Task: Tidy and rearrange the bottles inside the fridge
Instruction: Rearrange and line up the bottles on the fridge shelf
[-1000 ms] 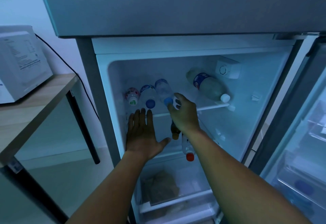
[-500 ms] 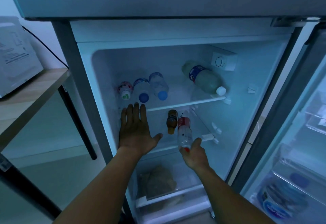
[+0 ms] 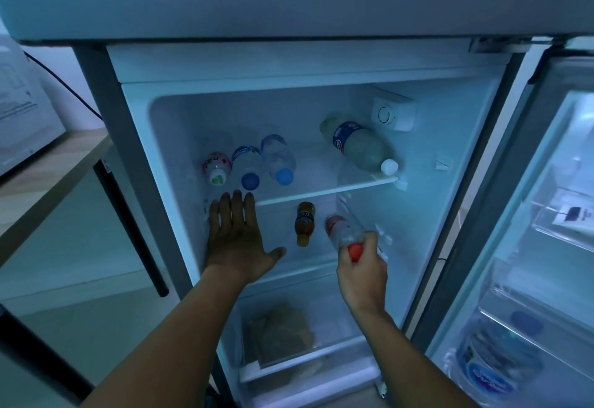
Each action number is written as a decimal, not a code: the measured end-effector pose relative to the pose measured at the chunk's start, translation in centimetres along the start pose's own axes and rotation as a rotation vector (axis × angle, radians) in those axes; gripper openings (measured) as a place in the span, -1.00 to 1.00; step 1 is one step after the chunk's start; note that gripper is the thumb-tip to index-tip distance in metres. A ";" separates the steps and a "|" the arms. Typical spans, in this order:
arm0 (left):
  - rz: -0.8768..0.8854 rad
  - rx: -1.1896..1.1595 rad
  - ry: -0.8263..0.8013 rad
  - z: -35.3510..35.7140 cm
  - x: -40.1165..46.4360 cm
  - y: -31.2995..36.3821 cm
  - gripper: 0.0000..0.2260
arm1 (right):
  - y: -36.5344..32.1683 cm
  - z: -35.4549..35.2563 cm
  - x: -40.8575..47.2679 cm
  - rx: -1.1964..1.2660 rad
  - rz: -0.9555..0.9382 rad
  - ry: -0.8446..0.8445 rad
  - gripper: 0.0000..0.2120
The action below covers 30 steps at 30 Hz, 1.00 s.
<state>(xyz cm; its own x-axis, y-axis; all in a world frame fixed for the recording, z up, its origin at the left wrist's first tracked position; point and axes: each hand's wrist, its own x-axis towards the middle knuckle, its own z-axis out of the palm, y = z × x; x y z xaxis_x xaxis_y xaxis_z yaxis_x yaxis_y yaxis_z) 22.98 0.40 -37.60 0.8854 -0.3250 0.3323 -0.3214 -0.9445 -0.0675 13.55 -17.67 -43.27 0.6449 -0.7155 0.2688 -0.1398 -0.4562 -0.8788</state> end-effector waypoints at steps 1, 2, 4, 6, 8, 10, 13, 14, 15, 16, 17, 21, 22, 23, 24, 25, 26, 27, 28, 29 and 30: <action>-0.002 -0.002 -0.003 -0.1 -0.1 0.0 0.08 | -0.7 -0.4 0.3 -0.013 -0.064 0.023 -0.85; -0.002 -0.005 -0.007 -0.2 -0.1 0.0 0.08 | -1.3 -0.7 0.5 -0.024 -0.122 0.039 -0.87; -0.002 -0.005 -0.005 -0.4 -0.2 0.0 0.08 | -2.4 -1.2 1.1 -0.040 -0.243 0.051 -0.87; -0.001 0.004 0.004 -0.3 -0.2 0.1 0.07 | -3.5 -1.8 1.7 -0.084 -0.339 0.065 -0.87; 0.015 0.002 0.019 -0.3 -0.4 0.1 0.05 | -4.2 -2.3 2.3 -0.124 -0.369 0.093 -0.87; 0.035 -0.027 0.073 0.0 -0.6 -0.2 0.03 | -4.9 -2.9 2.9 -0.118 -0.367 0.119 -0.86; 0.060 -0.090 0.158 0.4 -0.6 -0.4 -0.05 | -5.9 -4.3 3.3 -0.105 -0.367 0.146 -0.80; 0.060 -0.096 0.167 0.4 -0.6 -0.4 -0.06 | -6.4 -4.8 3.4 -0.108 -0.370 0.152 -0.77; 0.060 -0.096 0.172 0.4 -0.5 -0.4 -0.06 | -7.0 -5.3 3.4 -0.106 -0.367 0.152 -0.77; 0.057 -0.090 0.173 0.4 -0.5 -0.4 -0.06 | -7.7 -5.9 3.3 -0.096 -0.363 0.149 -0.79; 0.053 -0.086 0.172 0.4 -0.5 -0.4 -0.05 | -8.5 -6.4 3.1 -0.078 -0.364 0.155 -0.81; 0.048 -0.077 0.162 0.3 -0.7 -0.4 -0.03 | -11.8 -8.4 2.4 0.068 -0.468 0.295 -0.84; 0.049 -0.077 0.162 0.3 -0.8 -0.4 -0.02 | -12.6 -8.8 2.3 0.117 -0.496 0.345 -0.83; 0.050 -0.080 0.167 0.3 -0.8 -0.4 -0.01 | -13.3 -9.1 2.2 0.162 -0.521 0.398 -0.82; 0.050 -0.085 0.166 0.2 -0.8 -0.4 -0.01 | -14.0 -9.3 2.3 0.200 -0.545 0.447 -0.82; 0.050 -0.090 0.159 0.2 -0.8 -0.4 0.00 | -14.5 -9.4 2.3 0.236 -0.570 0.488 -0.82; 0.053 -0.091 0.158 0.1 -0.9 -0.4 0.00 | -15.0 -9.5 2.4 0.270 -0.595 0.526 -0.83; 0.054 -0.092 0.163 0.1 -0.8 -0.4 0.01 | -15.4 -9.5 2.5 0.299 -0.623 0.565 -0.83; 0.052 -0.090 0.160 0.1 -0.8 -0.4 0.01 | -15.7 -9.5 2.6 0.325 -0.648 0.601 -0.83; 0.050 -0.088 0.151 0.1 -0.8 -0.4 0.01 | -15.9 -9.4 2.7 0.348 -0.671 0.638 -0.83; 0.050 -0.085 0.152 0.1 -0.8 -0.4 0.02 | -15.9 -9.3 2.7 0.368 -0.696 0.672 -0.83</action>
<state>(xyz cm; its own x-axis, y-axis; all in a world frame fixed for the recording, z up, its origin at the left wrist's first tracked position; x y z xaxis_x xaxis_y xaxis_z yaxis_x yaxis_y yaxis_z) 22.49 1.06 -37.93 0.8087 -0.3545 0.4694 -0.3967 -0.9179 -0.0097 10.54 -17.30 -24.86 -0.0737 -0.5546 0.8288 0.4146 -0.7729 -0.4803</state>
